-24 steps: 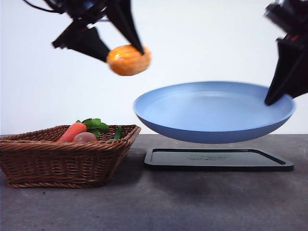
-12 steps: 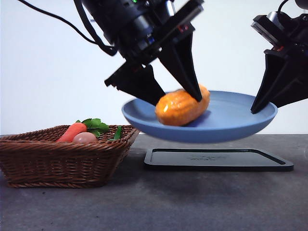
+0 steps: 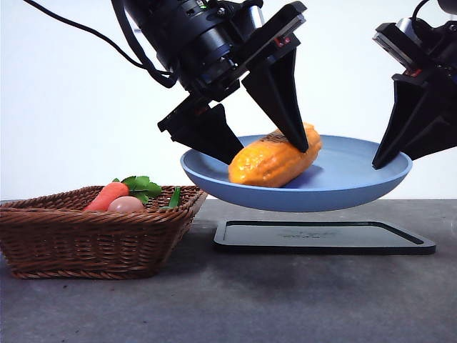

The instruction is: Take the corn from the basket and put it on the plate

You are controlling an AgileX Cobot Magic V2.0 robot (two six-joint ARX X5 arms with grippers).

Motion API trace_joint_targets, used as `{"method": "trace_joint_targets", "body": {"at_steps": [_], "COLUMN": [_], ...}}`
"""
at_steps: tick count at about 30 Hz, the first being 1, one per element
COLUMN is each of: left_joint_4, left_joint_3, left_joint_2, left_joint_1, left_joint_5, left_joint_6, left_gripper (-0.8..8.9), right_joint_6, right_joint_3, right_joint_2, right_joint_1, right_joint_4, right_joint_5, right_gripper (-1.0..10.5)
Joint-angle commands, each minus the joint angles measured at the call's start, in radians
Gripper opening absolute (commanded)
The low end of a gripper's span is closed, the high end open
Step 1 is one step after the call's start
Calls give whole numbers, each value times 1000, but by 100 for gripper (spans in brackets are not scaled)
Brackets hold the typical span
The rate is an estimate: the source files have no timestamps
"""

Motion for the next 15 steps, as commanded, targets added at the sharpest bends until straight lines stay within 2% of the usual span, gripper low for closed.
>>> {"method": "trace_joint_targets", "body": {"at_steps": [1,15], "left_joint_4": [-2,-76], "left_joint_3": [25,163], "left_joint_2": [15,-76], "left_joint_1": [-12,-5], "left_joint_5": [-3,-3], "left_joint_6": [6,11], "left_gripper": [341,340], "right_joint_6": [6,4], "right_joint_3": [21,21], "right_joint_2": [10,14], "right_joint_1": [3,-14], "right_joint_4": [13,27], "right_joint_5": [-11,-8], "right_gripper": [2,2]}}
